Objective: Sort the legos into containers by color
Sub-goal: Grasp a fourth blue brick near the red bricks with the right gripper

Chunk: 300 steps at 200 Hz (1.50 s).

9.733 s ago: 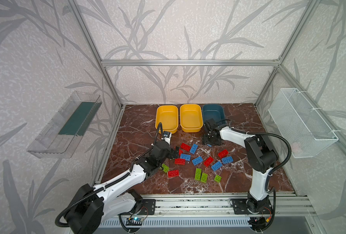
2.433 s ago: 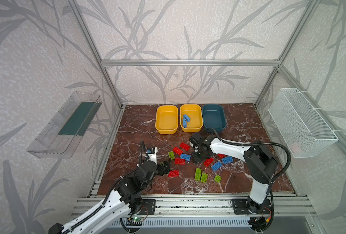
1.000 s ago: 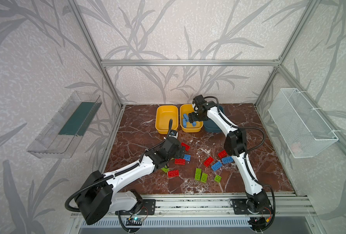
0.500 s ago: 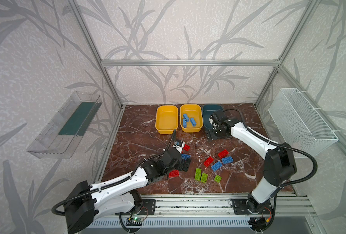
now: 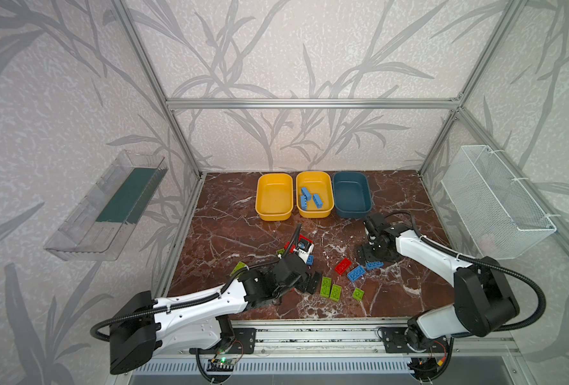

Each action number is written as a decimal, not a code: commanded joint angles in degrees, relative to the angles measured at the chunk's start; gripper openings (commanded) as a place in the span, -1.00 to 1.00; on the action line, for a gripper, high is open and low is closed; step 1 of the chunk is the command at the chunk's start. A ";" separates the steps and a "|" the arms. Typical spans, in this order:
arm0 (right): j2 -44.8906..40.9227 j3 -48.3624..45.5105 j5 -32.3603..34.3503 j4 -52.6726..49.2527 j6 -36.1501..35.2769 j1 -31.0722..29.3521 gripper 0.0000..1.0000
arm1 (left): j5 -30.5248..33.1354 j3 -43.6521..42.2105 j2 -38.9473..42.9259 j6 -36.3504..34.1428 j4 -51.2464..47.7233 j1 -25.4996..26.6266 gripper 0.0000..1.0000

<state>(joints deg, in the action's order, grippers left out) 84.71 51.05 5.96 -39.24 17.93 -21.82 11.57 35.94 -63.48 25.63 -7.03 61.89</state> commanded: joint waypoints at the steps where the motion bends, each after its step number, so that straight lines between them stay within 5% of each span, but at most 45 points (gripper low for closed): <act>1: 0.31 -0.79 -2.61 0.73 2.06 1.08 0.96 | 2.74 0.60 1.56 1.13 -0.43 0.72 0.98; 86: 6.13 0.29 -5.60 0.09 3.97 1.18 0.84 | 5.96 -4.03 8.16 0.60 0.82 0.86 0.98; 141: 6.01 0.32 -5.26 -1.49 5.17 1.22 0.24 | 6.69 -6.41 10.51 0.23 1.22 0.83 0.98; 202: 8.16 1.82 -4.74 -3.53 6.54 -0.62 0.01 | 12.52 -7.73 14.18 2.12 -2.24 0.69 0.98; 265: 1.72 13.47 -4.15 -11.31 7.30 -4.27 -0.03 | 13.18 -8.80 15.38 2.23 -2.83 0.02 0.98; 300: 3.88 21.93 -7.57 -6.85 5.14 -4.33 -0.02 | 9.49 -8.96 12.19 3.01 -1.49 -4.31 0.98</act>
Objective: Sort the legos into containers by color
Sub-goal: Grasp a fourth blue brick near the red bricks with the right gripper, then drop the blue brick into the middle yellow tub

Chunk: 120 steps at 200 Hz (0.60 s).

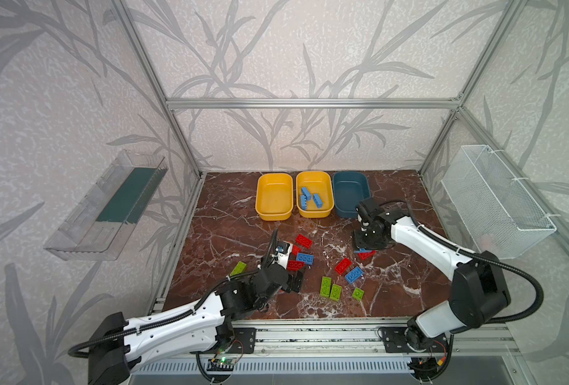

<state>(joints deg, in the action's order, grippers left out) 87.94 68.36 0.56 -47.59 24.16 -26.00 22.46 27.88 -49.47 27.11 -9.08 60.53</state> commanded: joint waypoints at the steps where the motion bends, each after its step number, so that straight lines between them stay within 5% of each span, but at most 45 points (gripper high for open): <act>1: 0.82 4.87 -2.20 1.65 -1.11 -0.18 -0.01 | -1.51 -0.94 -1.92 1.58 0.61 -3.14 0.99; 66: 24.36 34.63 -3.98 2.68 -5.32 -0.39 -0.02 | -7.13 0.27 -4.94 1.04 1.69 -11.74 0.98; 120: 51.84 75.39 -5.19 -9.26 -8.55 -0.54 -0.01 | -4.21 3.64 -9.29 0.47 1.36 -15.85 0.98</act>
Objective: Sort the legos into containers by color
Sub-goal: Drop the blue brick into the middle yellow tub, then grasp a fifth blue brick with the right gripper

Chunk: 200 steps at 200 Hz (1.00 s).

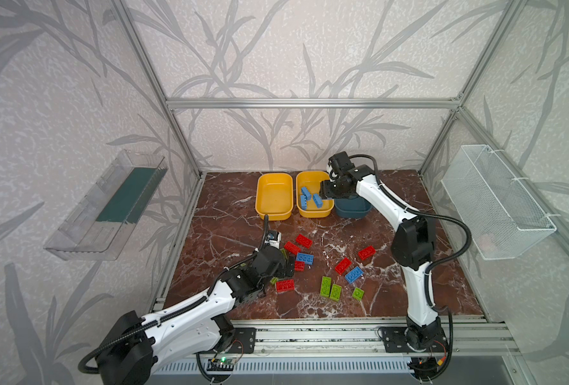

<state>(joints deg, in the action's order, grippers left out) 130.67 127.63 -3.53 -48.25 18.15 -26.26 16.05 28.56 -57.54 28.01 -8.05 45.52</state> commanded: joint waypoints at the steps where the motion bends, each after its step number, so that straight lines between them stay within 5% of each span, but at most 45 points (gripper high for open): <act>1: 9.79 17.15 -1.03 -8.88 -2.57 -0.28 -0.01 | 2.26 3.02 -1.29 -0.42 0.32 -0.85 0.98; 30: 24.64 40.60 -1.36 -14.62 -3.35 -0.02 0.13 | 3.70 4.29 -2.39 -0.70 -0.42 -1.71 0.98; 46: 25.80 40.57 -3.14 -12.24 -2.61 0.58 0.49 | 3.63 5.07 -2.91 -0.81 -1.23 -2.17 0.98; 66: 20.40 29.96 -5.30 -5.73 -3.18 0.62 0.77 | 2.52 5.87 -3.44 -1.10 -1.88 -2.27 0.98; 147: -3.93 4.97 -0.97 -6.04 -7.39 -2.25 0.84 | -6.69 2.98 5.50 0.61 -1.81 -2.09 0.98; 200: -30.73 -42.85 0.39 8.85 -2.64 -3.92 0.81 | -12.11 -0.80 13.74 2.73 -3.18 2.40 0.98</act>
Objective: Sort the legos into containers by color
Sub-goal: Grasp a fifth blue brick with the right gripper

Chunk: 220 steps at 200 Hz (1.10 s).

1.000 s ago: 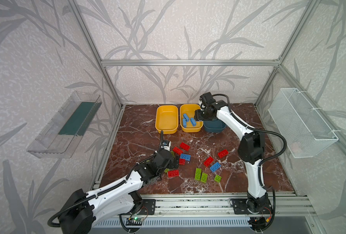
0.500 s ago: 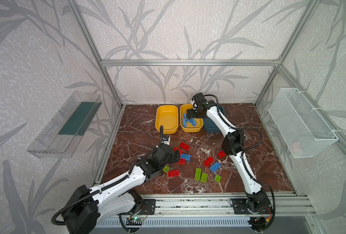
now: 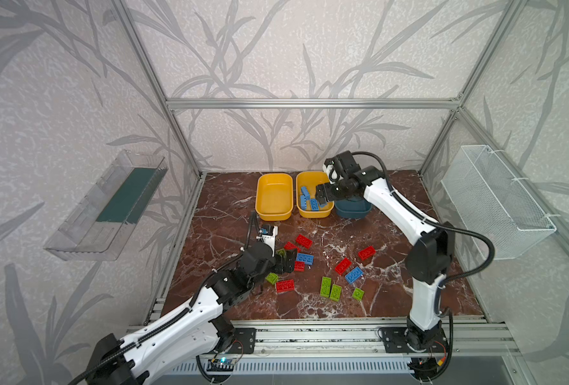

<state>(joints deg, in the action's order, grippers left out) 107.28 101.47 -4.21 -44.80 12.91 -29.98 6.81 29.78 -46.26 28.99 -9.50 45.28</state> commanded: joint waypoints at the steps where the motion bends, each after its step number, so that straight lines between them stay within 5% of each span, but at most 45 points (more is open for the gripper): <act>1: -7.83 -17.64 1.01 5.58 2.67 -0.19 0.81 | -2.86 -2.10 2.56 1.84 -1.74 2.81 0.98; 41: -22.09 -40.13 -0.50 7.40 2.61 -1.30 0.81 | -3.31 -2.78 1.37 1.53 1.36 10.25 0.98; 93: -31.08 -55.48 -1.41 9.08 4.40 -2.18 0.82 | -5.88 -1.79 -4.90 1.24 8.58 13.78 0.98; 220: -20.68 -57.53 -4.37 14.21 5.61 -5.81 0.80 | -0.32 -3.15 -1.38 1.38 5.63 14.82 0.98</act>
<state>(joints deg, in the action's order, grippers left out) 85.10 43.66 -7.97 -31.05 17.61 -34.52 4.25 27.33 -48.56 30.50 -2.98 59.90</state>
